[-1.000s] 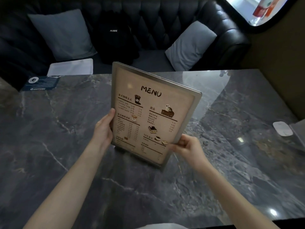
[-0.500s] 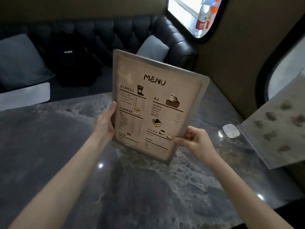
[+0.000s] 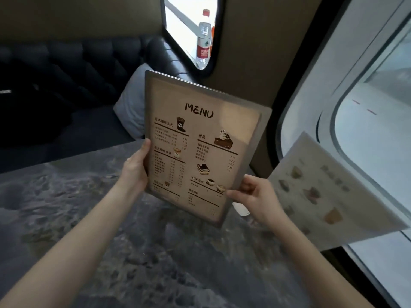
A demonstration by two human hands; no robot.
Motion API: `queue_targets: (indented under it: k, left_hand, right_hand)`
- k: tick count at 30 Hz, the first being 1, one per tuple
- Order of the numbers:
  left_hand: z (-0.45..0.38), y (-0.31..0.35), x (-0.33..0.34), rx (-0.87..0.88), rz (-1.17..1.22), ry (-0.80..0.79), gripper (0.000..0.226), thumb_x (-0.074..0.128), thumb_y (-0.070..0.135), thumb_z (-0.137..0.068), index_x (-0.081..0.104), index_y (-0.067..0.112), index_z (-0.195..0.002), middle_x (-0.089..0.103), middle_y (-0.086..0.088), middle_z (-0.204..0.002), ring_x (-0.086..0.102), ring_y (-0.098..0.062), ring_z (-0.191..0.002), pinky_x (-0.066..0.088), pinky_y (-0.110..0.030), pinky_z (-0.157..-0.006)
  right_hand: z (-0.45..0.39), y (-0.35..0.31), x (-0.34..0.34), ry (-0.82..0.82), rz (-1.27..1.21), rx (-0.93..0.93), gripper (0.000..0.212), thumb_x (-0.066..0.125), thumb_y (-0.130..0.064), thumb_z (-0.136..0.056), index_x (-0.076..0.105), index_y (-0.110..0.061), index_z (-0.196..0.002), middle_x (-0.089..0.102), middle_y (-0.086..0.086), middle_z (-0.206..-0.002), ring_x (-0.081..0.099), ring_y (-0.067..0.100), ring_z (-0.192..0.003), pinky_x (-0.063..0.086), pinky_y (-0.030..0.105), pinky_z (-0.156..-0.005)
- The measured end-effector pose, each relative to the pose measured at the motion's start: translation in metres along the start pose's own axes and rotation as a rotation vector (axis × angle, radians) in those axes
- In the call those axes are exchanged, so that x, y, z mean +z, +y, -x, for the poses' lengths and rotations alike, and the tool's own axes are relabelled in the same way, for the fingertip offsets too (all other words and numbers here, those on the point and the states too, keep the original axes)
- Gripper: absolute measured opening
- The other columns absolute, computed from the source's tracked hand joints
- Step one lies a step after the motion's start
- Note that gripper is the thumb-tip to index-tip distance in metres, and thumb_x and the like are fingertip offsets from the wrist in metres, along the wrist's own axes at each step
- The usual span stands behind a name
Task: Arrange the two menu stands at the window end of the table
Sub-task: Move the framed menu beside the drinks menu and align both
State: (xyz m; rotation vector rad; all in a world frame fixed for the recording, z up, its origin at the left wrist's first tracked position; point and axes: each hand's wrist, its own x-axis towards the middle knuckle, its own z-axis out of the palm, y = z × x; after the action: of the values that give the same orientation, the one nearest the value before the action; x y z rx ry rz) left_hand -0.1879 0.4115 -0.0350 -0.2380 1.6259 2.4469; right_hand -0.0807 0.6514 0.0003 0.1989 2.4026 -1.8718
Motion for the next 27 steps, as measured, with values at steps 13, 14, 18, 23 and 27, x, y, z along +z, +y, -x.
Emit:
queue_targets:
  k: [13,14,18,23,27]
  left_hand:
    - [-0.138,-0.047,0.104,-0.101,-0.064,-0.161,0.045,0.048,0.035,-0.093,0.058,0.000,-0.119,0.069,-0.007,-0.103,0.070,-0.017,-0.090,0.058,-0.027,-0.071]
    - [-0.146,-0.050,0.106,-0.101,-0.081,-0.179,0.048,0.047,0.036,-0.093,0.056,-0.001,-0.121,0.068,-0.008,-0.105,0.070,-0.017,-0.091,0.058,-0.027,-0.072]
    - [-0.172,-0.069,0.112,-0.112,-0.129,-0.208,0.058,0.052,0.041,-0.088,0.052,-0.002,-0.127,0.063,-0.015,-0.118,0.065,-0.025,-0.103,0.058,-0.032,-0.078]
    - [-0.193,-0.087,0.116,-0.149,-0.136,-0.156,0.046,0.056,0.038,-0.087,0.061,0.001,-0.114,0.069,-0.007,-0.103,0.071,-0.015,-0.087,0.058,-0.025,-0.069]
    - [-0.207,-0.093,0.116,-0.158,-0.141,-0.163,0.039,0.060,0.038,-0.082,0.066,0.006,-0.102,0.074,-0.002,-0.090,0.072,-0.014,-0.083,0.057,-0.023,-0.067]
  right_hand:
    - [-0.066,0.053,-0.053,0.290,-0.070,0.125,0.027,0.064,-0.005,-0.081,0.063,-0.016,-0.106,0.070,0.004,-0.110,0.065,0.015,-0.103,0.054,0.031,-0.090]
    - [-0.069,0.058,-0.053,0.303,-0.082,0.136,0.028,0.064,-0.005,-0.081,0.063,-0.013,-0.107,0.069,0.005,-0.110,0.064,0.015,-0.103,0.053,0.030,-0.090]
    - [-0.081,0.079,-0.048,0.352,-0.074,0.154,0.028,0.065,-0.009,-0.081,0.063,-0.015,-0.108,0.070,0.003,-0.111,0.065,0.014,-0.102,0.054,0.037,-0.091]
    - [-0.091,0.096,-0.042,0.374,-0.055,0.147,0.023,0.065,-0.010,-0.081,0.064,-0.017,-0.103,0.060,-0.027,-0.087,0.061,-0.015,-0.077,0.053,0.012,-0.077]
    - [-0.096,0.106,-0.036,0.392,-0.057,0.148,0.023,0.065,-0.008,-0.081,0.064,-0.026,-0.095,0.059,-0.029,-0.084,0.058,-0.023,-0.077,0.047,-0.002,-0.069]
